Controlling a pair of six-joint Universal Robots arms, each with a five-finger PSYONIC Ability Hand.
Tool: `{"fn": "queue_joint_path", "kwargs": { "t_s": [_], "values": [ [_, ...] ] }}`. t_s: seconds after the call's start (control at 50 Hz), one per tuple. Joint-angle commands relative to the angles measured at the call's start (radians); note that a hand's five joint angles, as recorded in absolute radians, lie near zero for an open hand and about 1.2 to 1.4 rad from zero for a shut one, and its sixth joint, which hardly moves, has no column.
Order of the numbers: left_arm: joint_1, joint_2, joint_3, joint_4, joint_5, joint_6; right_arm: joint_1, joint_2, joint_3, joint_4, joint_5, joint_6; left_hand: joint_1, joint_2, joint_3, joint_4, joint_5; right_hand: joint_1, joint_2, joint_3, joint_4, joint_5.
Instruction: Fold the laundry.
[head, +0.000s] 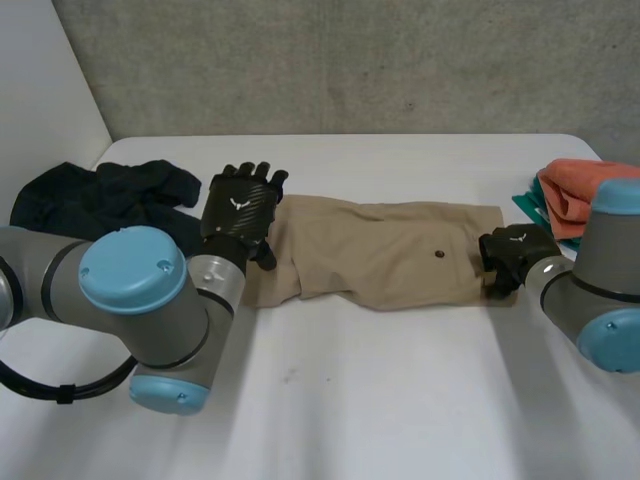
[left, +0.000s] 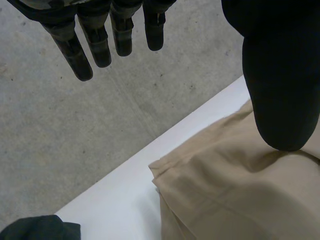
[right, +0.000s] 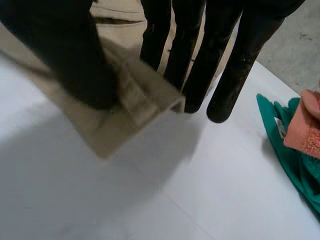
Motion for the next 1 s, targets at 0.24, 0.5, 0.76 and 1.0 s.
{"fn": "queue_joint_path", "kwargs": {
  "t_s": [0.24, 0.5, 0.76, 1.0],
  "values": [
    [0.016, 0.039, -0.005, -0.008, -0.002, -0.007, -0.094, -0.209, 0.088, -0.063, 0.001, -0.2, -0.017, -0.026, -0.032, -0.026, -0.044, 0.625, 0.411, 0.416, 0.415, 0.443],
    [0.091, 0.146, -0.091, -0.049, -0.001, -0.03, 0.182, -0.172, -0.051, -0.194, -0.176, -0.521, -0.017, -0.026, -0.032, -0.026, -0.044, 0.625, 0.411, 0.416, 0.415, 0.443],
    [0.141, 0.191, -0.108, -0.048, 0.001, -0.062, 0.415, 0.118, -0.165, -0.284, -0.522, -0.518, -0.017, -0.026, -0.032, -0.026, -0.044, 0.625, 0.411, 0.416, 0.415, 0.443],
    [0.12, 0.139, 0.065, -0.045, 0.001, -0.059, 0.417, -0.064, -0.124, -0.286, -0.252, -0.105, -0.017, -0.026, -0.032, -0.026, -0.044, -0.597, -0.811, -0.805, -0.807, -0.779]
  ]
}}
